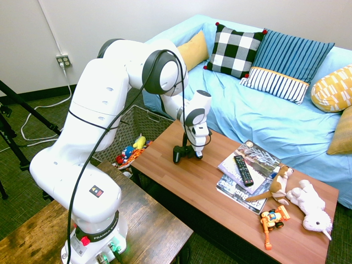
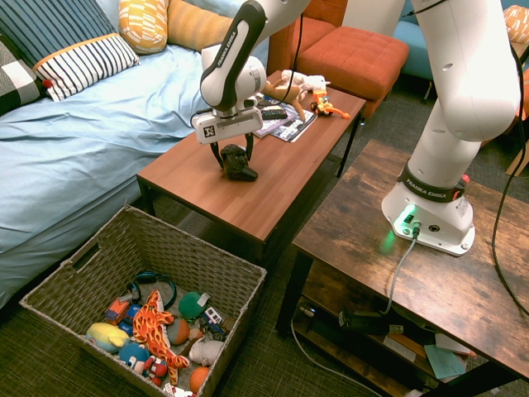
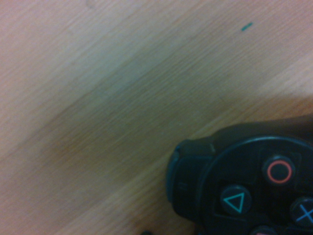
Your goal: Put the gamepad in the basket
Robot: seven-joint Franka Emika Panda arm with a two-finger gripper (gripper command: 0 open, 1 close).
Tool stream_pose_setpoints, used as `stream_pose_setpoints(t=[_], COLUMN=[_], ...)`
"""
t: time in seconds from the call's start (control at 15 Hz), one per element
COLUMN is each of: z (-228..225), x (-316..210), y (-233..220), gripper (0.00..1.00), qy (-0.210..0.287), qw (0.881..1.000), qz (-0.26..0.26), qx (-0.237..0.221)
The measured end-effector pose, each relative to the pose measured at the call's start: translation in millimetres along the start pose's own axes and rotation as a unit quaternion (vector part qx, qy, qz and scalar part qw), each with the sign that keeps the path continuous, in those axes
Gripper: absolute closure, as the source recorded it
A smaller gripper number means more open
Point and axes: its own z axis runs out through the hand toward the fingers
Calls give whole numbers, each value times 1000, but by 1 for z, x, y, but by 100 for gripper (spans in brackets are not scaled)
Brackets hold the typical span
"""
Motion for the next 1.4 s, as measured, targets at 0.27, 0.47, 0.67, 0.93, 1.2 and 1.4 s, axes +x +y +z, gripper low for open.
stream_pose_setpoints(t=[0.27,0.47,0.67,0.93,1.2,1.4], z=[2,-6,-28,-89,-133,-138], x=[1,5,1,-41,-173,-260], y=[0,3,27,67,83,79], gripper=[100,100,100,100,100,100], qy=[-5,5,28,90,148,159], qw=[1000,997,988,964,939,924], qz=[-9,-69,-139,-228,-291,-331], qx=[0,25,66,101,111,107])
